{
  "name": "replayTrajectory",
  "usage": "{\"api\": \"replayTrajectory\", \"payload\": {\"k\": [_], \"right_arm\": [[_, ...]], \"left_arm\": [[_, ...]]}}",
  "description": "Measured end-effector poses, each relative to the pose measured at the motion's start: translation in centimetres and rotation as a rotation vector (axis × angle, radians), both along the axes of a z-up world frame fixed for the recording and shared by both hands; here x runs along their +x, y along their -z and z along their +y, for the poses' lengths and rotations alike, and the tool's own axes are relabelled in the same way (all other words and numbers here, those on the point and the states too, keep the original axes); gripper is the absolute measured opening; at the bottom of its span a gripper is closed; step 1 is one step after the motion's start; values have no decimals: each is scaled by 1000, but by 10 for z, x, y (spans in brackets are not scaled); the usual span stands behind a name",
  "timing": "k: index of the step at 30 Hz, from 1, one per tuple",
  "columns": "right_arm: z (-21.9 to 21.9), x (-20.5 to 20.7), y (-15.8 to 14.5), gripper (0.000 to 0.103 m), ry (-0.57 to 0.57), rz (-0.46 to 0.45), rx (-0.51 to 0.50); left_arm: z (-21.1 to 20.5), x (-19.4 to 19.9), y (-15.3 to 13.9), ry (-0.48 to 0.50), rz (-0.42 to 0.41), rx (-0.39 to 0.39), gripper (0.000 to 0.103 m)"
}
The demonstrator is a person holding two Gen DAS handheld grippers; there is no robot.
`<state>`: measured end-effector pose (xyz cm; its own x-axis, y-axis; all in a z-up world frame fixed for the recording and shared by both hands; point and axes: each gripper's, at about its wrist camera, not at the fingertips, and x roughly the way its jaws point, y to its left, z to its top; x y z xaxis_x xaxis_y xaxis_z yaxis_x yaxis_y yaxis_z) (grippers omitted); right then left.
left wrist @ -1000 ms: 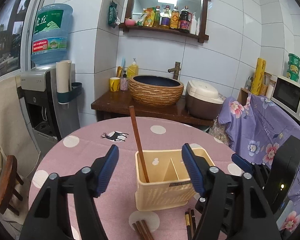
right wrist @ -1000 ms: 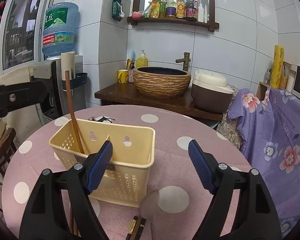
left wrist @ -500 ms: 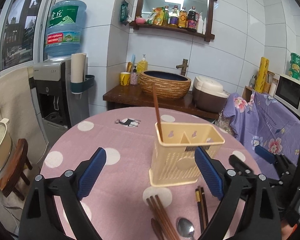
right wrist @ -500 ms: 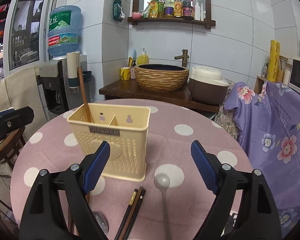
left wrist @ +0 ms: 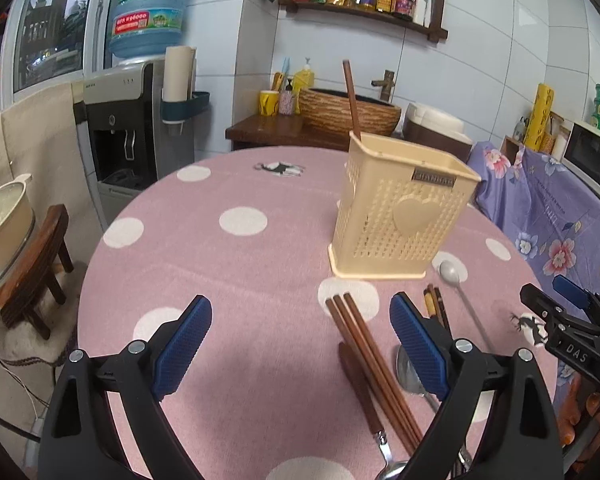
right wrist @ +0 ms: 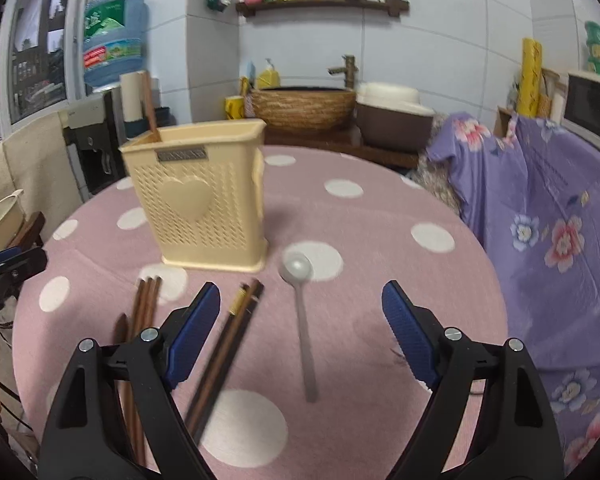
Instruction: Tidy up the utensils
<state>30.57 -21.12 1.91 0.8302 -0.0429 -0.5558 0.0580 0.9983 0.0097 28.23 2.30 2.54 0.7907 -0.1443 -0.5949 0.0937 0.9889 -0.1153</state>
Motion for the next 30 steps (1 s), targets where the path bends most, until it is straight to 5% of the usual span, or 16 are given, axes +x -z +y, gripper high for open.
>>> {"api": "replayTrajectory", "payload": {"k": [9,18,24,30], "right_arm": [[-27,19,40,80,-8,158,62],[-1,89,70,71,-128,319,-75],[0,126,69,69,-155,345,-34],[4,151,65,57,-155,354,-8]], "left_arm": [[-6,-2,34,28,95,13,83],[-7,-3,38,28,110,10,82],[-4,0,38,16,112,12,82],[-3,3,37,12,116,2,82]]}}
